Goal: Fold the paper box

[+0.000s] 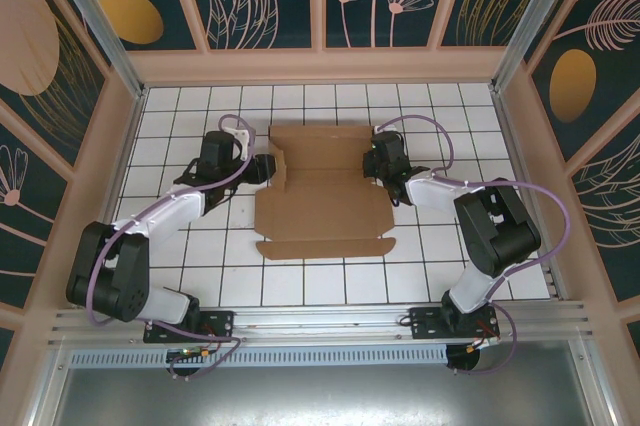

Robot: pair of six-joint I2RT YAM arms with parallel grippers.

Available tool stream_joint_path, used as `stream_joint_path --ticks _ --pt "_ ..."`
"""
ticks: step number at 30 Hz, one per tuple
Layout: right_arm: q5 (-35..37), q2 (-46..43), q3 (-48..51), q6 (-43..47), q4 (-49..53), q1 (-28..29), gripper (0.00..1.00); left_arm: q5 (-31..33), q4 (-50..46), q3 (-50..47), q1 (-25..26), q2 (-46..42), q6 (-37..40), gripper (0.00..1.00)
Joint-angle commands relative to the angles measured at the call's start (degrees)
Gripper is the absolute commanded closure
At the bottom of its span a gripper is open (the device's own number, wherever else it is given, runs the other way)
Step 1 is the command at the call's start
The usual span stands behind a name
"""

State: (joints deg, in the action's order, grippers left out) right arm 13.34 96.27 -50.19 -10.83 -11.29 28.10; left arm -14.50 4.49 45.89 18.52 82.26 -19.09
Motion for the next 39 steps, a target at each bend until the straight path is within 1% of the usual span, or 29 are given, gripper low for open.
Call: stream_joint_path --ticks 1,7,12,17,25,28,33,35,37,39 --pt "-3.17 1.29 0.94 0.35 5.40 0.11 1.00 -0.89 1.68 1.79 0.47 1.44 2.71 0.43" --pt "-3.50 0.98 0.98 0.44 5.40 0.23 1.00 -0.47 5.21 2.37 0.48 4.32 4.79 0.42" --pt "-3.54 0.72 1.02 0.70 5.39 0.20 1.00 2.44 8.60 3.19 0.64 6.57 6.23 0.40" --pt "-3.72 0.87 0.98 0.87 5.48 0.29 1.00 4.99 12.16 3.25 1.17 7.97 9.16 0.34" --pt "-4.03 1.09 0.57 1.07 5.75 0.30 1.00 5.32 13.48 5.02 1.30 11.56 15.45 0.36" --pt "-4.20 1.20 0.46 1.16 5.99 0.31 1.00 6.26 12.21 6.68 1.26 13.52 16.79 0.42" --pt "-3.81 0.96 0.37 1.08 6.13 0.28 1.00 8.88 12.93 6.65 1.30 13.94 16.67 0.66" --pt "-3.75 0.84 0.45 0.80 5.98 0.31 1.00 10.15 13.09 6.25 1.25 13.67 16.63 0.72" --pt "-3.56 0.68 0.49 0.56 5.92 0.38 1.00 11.43 13.09 6.09 1.26 13.63 16.51 0.75" --pt "-2.96 0.68 0.54 0.14 5.74 0.55 1.00 13.92 12.87 5.88 1.26 13.56 16.30 0.80"
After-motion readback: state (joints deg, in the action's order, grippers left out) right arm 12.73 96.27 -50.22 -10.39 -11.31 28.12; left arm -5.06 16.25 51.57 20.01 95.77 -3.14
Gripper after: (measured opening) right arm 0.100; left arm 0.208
